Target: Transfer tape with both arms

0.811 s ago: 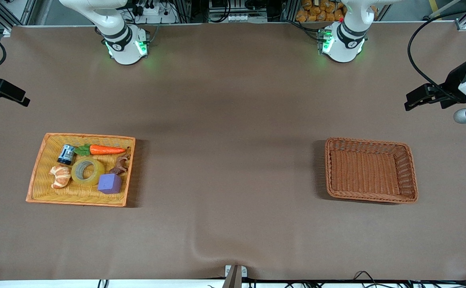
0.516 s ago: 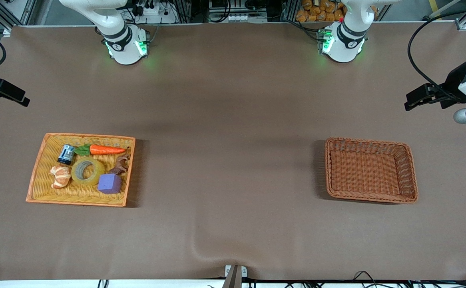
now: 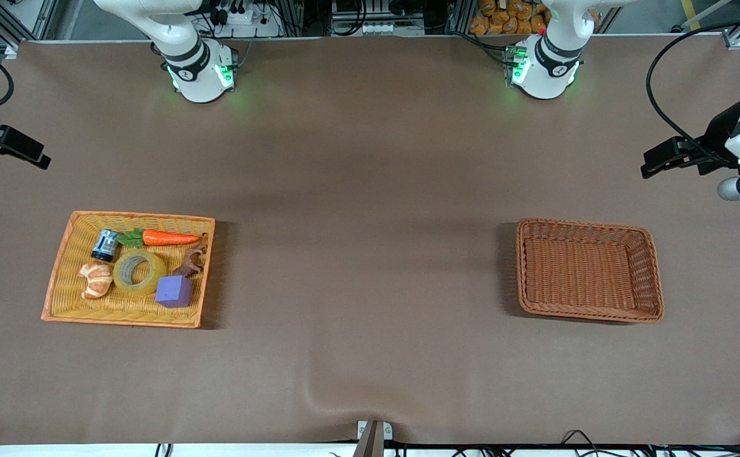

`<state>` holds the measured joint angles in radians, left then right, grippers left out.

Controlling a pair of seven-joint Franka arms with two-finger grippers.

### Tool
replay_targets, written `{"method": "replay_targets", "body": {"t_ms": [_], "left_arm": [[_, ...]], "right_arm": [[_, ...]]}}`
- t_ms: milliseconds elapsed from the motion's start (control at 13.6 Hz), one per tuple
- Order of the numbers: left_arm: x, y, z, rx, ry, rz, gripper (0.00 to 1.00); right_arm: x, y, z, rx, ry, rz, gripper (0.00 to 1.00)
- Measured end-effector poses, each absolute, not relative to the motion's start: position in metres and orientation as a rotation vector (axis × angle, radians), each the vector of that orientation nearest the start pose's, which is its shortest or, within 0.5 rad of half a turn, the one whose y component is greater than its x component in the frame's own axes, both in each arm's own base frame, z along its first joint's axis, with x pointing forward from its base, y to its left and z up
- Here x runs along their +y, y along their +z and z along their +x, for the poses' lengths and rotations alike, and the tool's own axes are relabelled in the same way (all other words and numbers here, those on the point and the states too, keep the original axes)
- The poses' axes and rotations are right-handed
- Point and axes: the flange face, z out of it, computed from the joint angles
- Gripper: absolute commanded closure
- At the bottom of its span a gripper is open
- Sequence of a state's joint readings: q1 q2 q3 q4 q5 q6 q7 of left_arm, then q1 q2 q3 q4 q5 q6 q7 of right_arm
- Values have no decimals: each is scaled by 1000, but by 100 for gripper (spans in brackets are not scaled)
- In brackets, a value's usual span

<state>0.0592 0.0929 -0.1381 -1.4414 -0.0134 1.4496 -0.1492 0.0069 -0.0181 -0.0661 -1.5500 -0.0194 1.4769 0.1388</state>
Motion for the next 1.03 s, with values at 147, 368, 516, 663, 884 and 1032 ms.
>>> {"method": "replay_targets", "body": {"t_ms": [147, 368, 516, 663, 884, 1032], "left_arm": [[-42, 623, 569, -109, 136, -3153, 0], [-42, 623, 569, -109, 136, -3153, 0], [-42, 623, 569, -109, 136, -3153, 0], [-42, 623, 569, -109, 136, -3153, 0], [-42, 623, 569, -109, 136, -3153, 0], [-42, 623, 569, -109, 136, -3153, 0]], "right_arm": [[-34, 636, 538, 313, 86, -3145, 0], [-34, 636, 538, 313, 86, -3145, 0], [-34, 636, 538, 313, 86, -3145, 0], [-34, 637, 539, 313, 68, -3145, 0], [-34, 640, 543, 250, 13, -3150, 0], [-34, 639, 544, 217, 17, -3153, 0]]}}
